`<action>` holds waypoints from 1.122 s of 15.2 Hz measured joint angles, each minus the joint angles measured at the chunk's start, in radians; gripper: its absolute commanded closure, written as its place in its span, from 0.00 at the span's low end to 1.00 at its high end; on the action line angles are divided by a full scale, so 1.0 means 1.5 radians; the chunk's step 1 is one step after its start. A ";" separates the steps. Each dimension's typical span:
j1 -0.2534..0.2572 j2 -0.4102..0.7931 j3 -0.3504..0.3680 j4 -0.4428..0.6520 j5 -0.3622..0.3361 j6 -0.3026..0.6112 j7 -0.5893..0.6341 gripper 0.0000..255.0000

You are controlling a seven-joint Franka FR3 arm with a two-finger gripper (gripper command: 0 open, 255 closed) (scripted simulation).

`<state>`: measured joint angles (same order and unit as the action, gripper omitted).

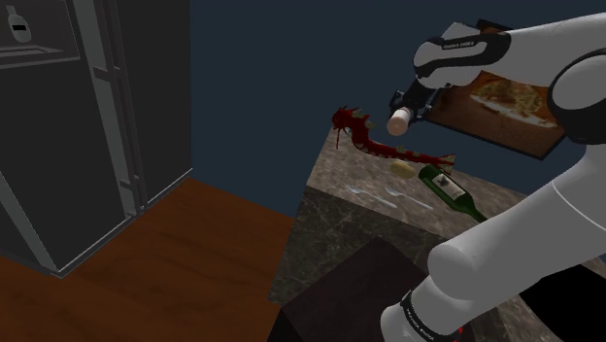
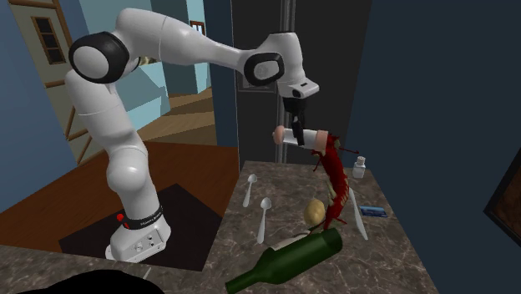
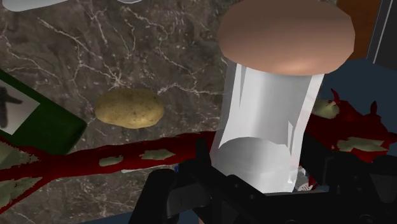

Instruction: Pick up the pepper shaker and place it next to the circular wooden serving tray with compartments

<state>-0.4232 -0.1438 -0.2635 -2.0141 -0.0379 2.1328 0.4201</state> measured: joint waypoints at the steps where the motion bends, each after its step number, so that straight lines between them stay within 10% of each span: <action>1: 0.000 0.000 0.000 0.008 0.000 -0.007 0.000 1.00; 17: 0.002 0.003 0.003 0.155 0.002 -0.152 -0.001 1.00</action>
<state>-0.4197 -0.1388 -0.2592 -1.7819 -0.0342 1.9053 0.4192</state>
